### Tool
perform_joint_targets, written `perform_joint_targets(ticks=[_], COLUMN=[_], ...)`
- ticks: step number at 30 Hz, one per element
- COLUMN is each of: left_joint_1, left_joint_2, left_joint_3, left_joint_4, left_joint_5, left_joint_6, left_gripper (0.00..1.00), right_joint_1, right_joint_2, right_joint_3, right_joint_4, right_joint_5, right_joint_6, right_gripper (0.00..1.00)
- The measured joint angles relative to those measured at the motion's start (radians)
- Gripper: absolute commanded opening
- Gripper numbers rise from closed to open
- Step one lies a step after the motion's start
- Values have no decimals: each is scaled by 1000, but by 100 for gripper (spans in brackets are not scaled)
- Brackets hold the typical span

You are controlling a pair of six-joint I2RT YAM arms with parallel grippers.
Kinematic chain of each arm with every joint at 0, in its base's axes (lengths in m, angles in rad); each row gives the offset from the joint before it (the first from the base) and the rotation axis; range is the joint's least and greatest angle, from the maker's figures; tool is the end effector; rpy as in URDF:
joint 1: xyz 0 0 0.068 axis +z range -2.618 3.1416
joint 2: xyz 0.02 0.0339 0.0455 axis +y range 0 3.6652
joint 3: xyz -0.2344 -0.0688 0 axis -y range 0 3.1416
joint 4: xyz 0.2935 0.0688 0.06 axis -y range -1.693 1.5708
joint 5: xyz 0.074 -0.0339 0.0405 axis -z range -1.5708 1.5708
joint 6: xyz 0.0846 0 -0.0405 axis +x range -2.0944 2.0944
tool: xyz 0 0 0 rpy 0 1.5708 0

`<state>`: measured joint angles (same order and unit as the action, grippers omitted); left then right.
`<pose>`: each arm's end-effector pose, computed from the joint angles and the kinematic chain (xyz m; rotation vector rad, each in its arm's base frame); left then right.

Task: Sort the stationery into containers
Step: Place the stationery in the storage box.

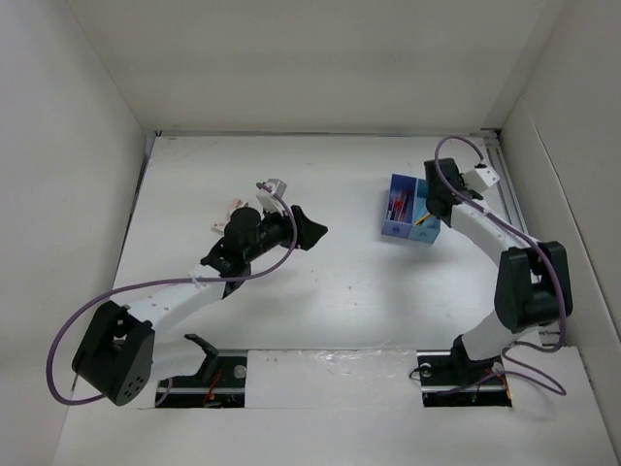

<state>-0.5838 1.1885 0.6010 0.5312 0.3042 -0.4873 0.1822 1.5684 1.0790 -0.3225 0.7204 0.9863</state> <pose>0.2902 -0.2221 0.2095 0.3312 1.7025 -1.0543 0.4048 0.0178 0.1631 1.1281 1.8353 -0.2007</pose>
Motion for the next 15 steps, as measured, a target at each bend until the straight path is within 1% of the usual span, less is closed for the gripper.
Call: perform_joint_targets(ticks=[8, 9, 12, 13, 15], left_joint_1=[12, 12, 12, 12, 12], left_joint_2=[0, 0, 1, 2, 3], left_joint_3=[0, 0, 0, 0, 0], left_joint_4=[-14, -16, -21, -23, -28], left_joint_5=[2, 2, -1, -2, -8], left_joint_6=[-9, -10, -11, -11, -11], left_gripper=[69, 69, 69, 69, 69], right_joint_1=[87, 88, 88, 88, 87], right_joint_2=[109, 115, 129, 131, 136], right_joint_3=[77, 83, 93, 94, 98], right_joint_4=[-47, -47, -53, -55, -62], right_joint_5=[88, 93, 111, 114, 121], right_joint_6=[13, 14, 16, 16, 17], right_gripper=[0, 5, 15, 21, 25])
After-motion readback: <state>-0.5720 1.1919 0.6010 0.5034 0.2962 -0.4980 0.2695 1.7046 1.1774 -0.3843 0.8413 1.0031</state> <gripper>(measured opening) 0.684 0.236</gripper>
